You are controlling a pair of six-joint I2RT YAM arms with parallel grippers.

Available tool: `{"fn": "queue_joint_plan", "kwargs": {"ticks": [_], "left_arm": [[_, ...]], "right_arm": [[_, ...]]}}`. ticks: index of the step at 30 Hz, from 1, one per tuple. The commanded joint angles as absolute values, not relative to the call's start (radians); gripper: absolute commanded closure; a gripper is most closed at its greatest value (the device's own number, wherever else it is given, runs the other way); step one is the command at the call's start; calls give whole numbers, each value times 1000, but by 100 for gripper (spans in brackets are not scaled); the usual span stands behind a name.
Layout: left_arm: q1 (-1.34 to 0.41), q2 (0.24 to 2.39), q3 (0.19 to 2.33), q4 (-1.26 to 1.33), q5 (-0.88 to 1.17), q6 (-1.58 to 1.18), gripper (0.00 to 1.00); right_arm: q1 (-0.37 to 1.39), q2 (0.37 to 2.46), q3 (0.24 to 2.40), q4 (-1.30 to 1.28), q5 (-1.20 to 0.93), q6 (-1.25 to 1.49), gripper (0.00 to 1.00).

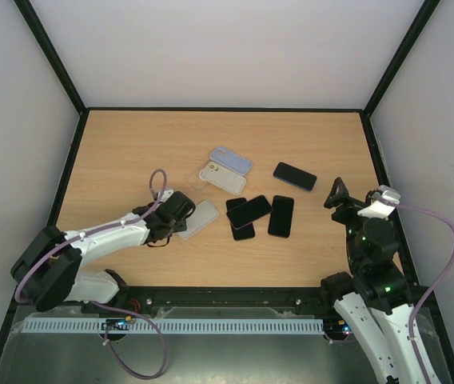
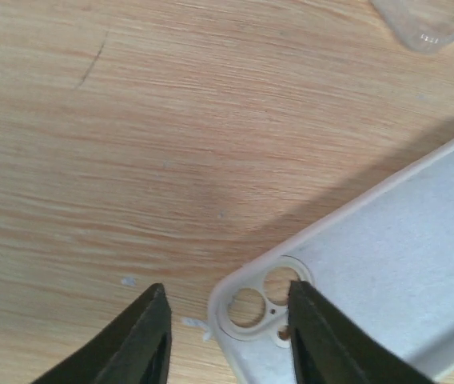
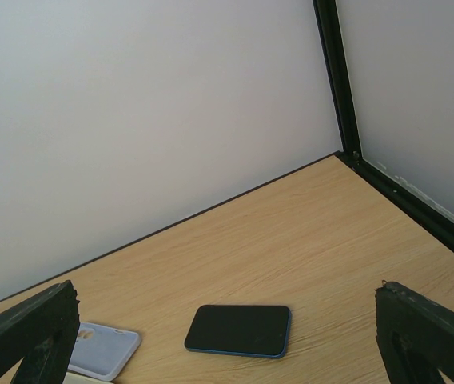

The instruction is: Put the phone into the phone case

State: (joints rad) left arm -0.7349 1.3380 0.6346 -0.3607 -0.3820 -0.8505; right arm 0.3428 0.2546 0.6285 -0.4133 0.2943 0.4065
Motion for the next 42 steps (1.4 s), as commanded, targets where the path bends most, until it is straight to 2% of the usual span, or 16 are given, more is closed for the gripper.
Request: {"fn": "queue_joint_plan", "kwargs": {"ticks": [1,6,11,16,23,33,38,42], "left_arm": [[-738,1298,654,-423,-348,-844,51],[-746,1240,607,-431,-271,-926,38],[-751,1202,517,-351,-217,-989,38],[-752,1255,500,-280,-202,-1003,43],[-754,1324,495,-238,-199,-1006,56],[-761,1339,526,-287,-248,-949,93],[-759,1335,636,-397,-312,-820,97],[-759,1352,745,-461,-313,-655,97]], "right_arm": [[350,246,618,-391,295,394,2],[350,243,618,-391,295,394,2],[350,237,618,-390,292,393,2],[351,234,617,-388,287,393,2],[350,229,617,-387,285,391,2],[351,238,631,-389,225,387,2],[350,281,641,-370,118,370,2],[350,378,661,-350,-86,345,2]]}}
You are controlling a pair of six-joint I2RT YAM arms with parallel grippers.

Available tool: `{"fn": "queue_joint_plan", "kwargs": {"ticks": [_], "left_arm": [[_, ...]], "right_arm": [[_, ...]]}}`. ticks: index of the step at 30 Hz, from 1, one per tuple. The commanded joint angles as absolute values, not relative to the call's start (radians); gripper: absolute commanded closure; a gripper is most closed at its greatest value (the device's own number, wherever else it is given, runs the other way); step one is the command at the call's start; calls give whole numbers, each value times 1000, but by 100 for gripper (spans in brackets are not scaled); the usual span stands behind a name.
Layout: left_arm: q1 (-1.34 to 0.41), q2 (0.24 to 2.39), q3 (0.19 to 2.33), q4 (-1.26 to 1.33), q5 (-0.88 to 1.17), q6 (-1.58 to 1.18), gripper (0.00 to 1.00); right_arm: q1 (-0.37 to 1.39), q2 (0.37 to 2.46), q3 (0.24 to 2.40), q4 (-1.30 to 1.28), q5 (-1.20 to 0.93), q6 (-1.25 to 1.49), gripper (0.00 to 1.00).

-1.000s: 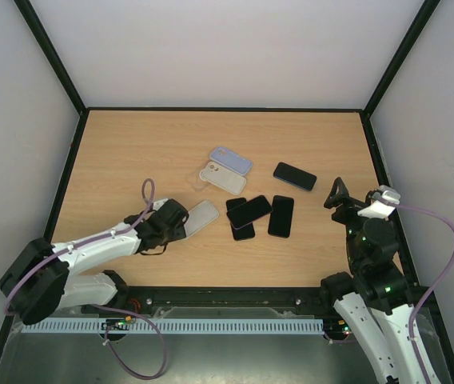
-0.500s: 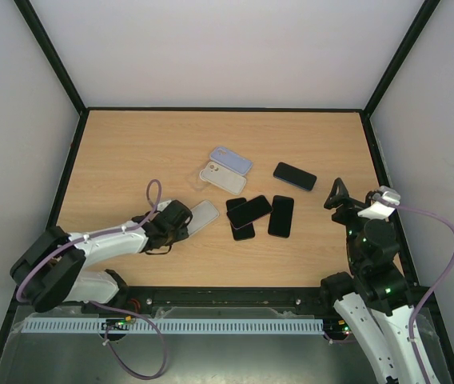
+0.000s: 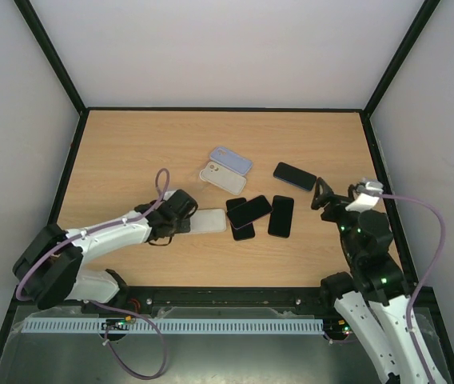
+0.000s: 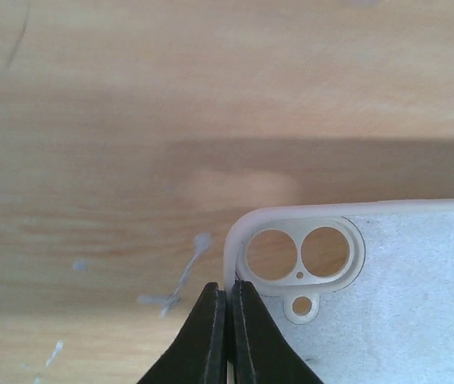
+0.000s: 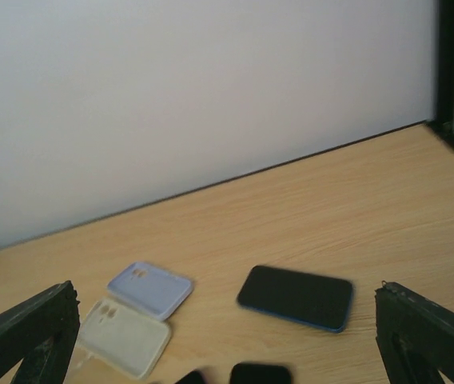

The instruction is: Put the phone into the phone case

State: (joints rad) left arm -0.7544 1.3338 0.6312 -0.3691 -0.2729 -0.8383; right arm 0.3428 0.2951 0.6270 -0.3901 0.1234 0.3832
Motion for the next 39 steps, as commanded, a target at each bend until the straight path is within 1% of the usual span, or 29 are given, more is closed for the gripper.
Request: {"fn": "queue_joint_plan", "kwargs": {"ticks": [1,5,8,12,14,16,19,22,26,29,32,34,35,37,39], "left_arm": [[-760,1362,773,-482,-310,-611,97],[-774,1395,877,-558,-314,-462,97],[-807,1407,963,-601,-295,-353,97],[-868,1422,1042,-646,-395,-212,98],[-884,1426,1066,-666,-412,-140,98],[-894,1417,1077,-653,-418,-81,97],[-907,1388,1071,-605,-364,-22,98],[-939,1364,1036,-553,-355,30,98],[-956,1336,994,-523,-337,56,98],[-967,1301,965,-499,-310,70,97],[-971,1260,947,-482,-302,77,97],[-972,1232,934,-472,-290,79,97],[-971,1212,926,-466,-284,79,97],[-972,1184,908,-456,-274,81,97],[-971,1158,894,-446,-272,82,97]], "right_arm": [[350,418,666,-344,-167,335,2],[350,538,661,-297,-380,308,2],[350,617,662,-259,-500,289,2],[356,722,700,-255,-633,249,2],[367,765,712,-258,-677,226,2],[407,811,721,-255,-703,210,2],[522,902,726,-243,-679,193,2],[606,996,720,-218,-670,179,0],[674,1112,711,-164,-664,178,5],[706,1190,709,-130,-664,175,11],[728,1253,707,-107,-670,173,21],[740,1291,701,-90,-680,177,26],[746,1297,695,-78,-689,181,30],[755,1312,684,-50,-709,194,41],[758,1312,668,-18,-731,210,56]]}}
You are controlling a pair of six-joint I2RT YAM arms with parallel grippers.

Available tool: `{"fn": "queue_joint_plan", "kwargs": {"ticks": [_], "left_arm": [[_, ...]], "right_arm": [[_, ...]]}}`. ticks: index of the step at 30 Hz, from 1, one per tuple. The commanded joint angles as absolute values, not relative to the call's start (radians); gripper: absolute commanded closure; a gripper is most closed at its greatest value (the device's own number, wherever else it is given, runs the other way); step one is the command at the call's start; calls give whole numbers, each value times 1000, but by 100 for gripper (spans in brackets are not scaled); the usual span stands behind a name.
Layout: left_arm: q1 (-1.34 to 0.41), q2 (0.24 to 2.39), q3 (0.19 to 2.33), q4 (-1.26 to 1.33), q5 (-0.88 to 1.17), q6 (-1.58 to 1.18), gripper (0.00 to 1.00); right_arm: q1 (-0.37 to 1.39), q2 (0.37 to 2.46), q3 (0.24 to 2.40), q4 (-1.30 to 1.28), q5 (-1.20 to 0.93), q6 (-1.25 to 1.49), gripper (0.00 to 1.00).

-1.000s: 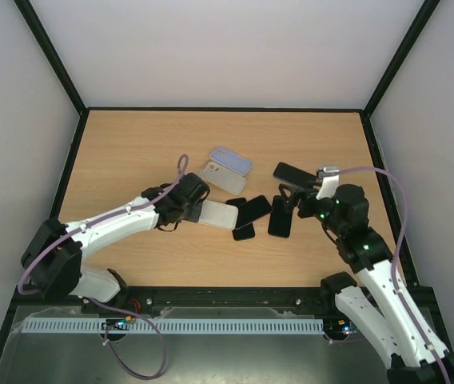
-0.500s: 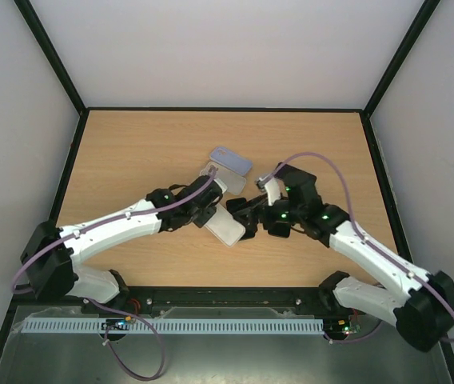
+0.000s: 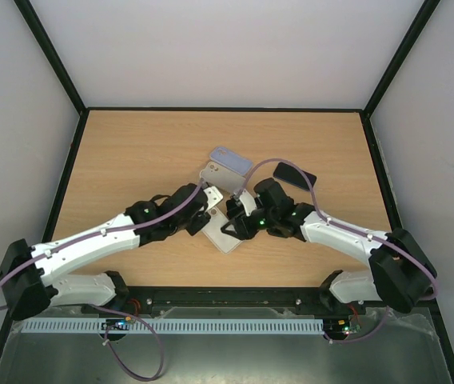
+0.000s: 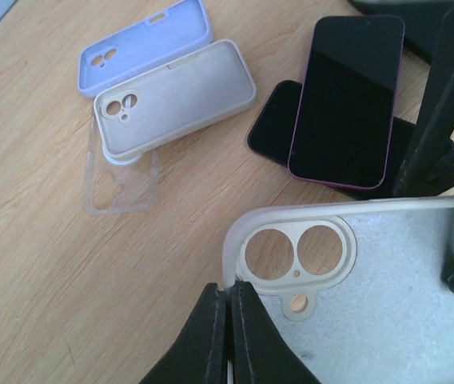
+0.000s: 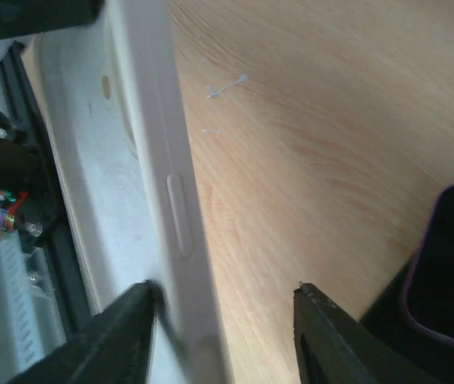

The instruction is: Put the phone into the phone case

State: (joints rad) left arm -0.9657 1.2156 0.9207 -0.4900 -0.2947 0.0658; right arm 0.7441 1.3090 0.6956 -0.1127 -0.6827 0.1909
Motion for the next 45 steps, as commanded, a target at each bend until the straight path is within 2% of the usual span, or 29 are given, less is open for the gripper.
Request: {"fn": "queue_joint_plan", "kwargs": {"ticks": [1,4,5,7,10,13,20,28,32,35,41,45], "left_arm": [[-971,1146,888,-443,-270,81,97],[-971,1121,881,-440,-268,75,97],[-971,1115,879,-441,-272,71,97],[-971,1106,878,-444,-291,56,90],[-971,1092,882,-454,-331,19,71],[-971,1078,901,-481,-394,-47,43],[-969,984,904,-522,-485,-338,2],[-955,838,749,-482,-533,-635,0],[-941,732,666,-465,-522,-718,0],[-923,660,602,-437,-511,-755,0],[-877,593,539,-405,-434,-803,0],[-865,606,517,-377,-389,-822,0]], "right_arm": [[759,1310,661,-4,-737,218,65],[761,1298,637,42,-756,252,92],[764,1294,627,62,-759,270,98],[767,1285,614,96,-754,307,98],[769,1270,590,155,-742,378,98],[772,1262,577,189,-697,453,98],[802,1352,567,257,-598,608,98],[871,1565,611,336,-516,746,98],[887,1617,610,341,-467,778,95],[888,1632,607,345,-443,803,88],[887,1600,615,317,-370,831,65],[888,1520,579,295,-296,845,57]]}}
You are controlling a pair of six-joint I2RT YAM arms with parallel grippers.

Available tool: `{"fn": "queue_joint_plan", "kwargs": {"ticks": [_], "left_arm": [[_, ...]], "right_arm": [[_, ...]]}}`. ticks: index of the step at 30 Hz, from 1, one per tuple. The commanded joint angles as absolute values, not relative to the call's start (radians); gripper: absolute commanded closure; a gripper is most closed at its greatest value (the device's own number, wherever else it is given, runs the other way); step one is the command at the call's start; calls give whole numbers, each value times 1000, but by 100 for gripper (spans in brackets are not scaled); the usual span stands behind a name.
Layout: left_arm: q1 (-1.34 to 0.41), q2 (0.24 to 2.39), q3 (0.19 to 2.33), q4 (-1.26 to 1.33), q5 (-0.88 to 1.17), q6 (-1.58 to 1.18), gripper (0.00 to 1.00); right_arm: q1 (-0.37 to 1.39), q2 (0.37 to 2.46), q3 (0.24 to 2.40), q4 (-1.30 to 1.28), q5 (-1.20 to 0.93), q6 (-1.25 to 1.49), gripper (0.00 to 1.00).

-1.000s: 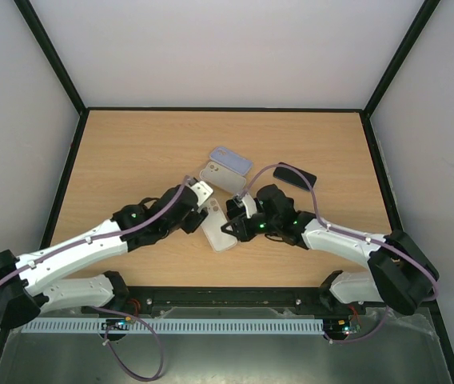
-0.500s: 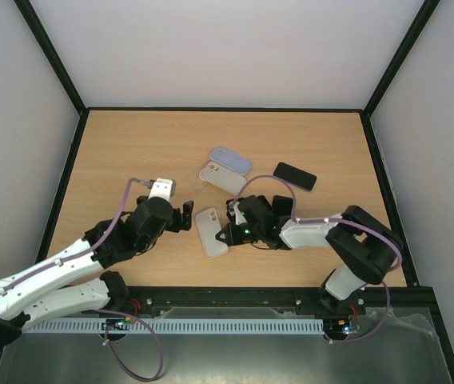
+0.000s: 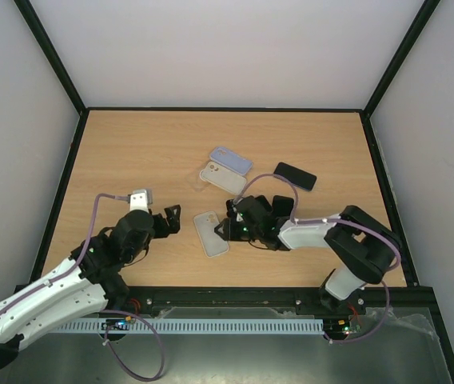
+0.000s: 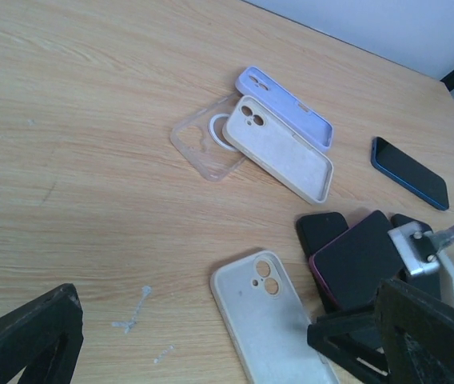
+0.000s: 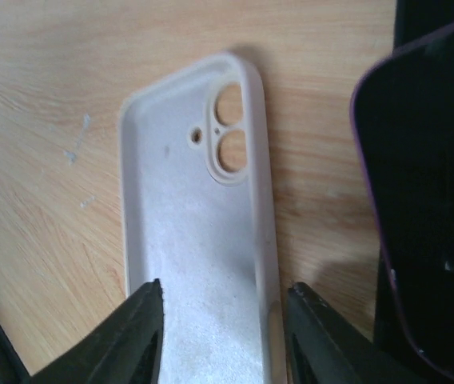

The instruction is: Put the phone into the phone case

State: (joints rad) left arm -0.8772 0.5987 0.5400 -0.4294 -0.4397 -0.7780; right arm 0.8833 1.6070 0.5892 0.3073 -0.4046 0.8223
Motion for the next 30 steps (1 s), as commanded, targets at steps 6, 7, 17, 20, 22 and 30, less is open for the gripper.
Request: {"fn": "queue_joint_plan", "kwargs": {"ticks": [6,7,17,20,22,30], "left_arm": [[-845,645,501,-332,-339,-841,0],[-841,649,499,-323,-331,-842,0],[-760,703,477,-225,-223,-808,0],[-728,724,456,-181,-169,-802,0],[-705,744,447,-152,-130,-798,0],[-633,801,425,-87,-13,-780,0]], "right_arm": [[875,1318,527,211,-196,840,41],[868,1288,515,204,-186,843,40],[721,1036,287,309,-107,1040,33],[698,1014,241,363,-89,1085,33],[689,1022,209,414,-69,1130,34],[689,1171,158,648,-45,1252,38]]}}
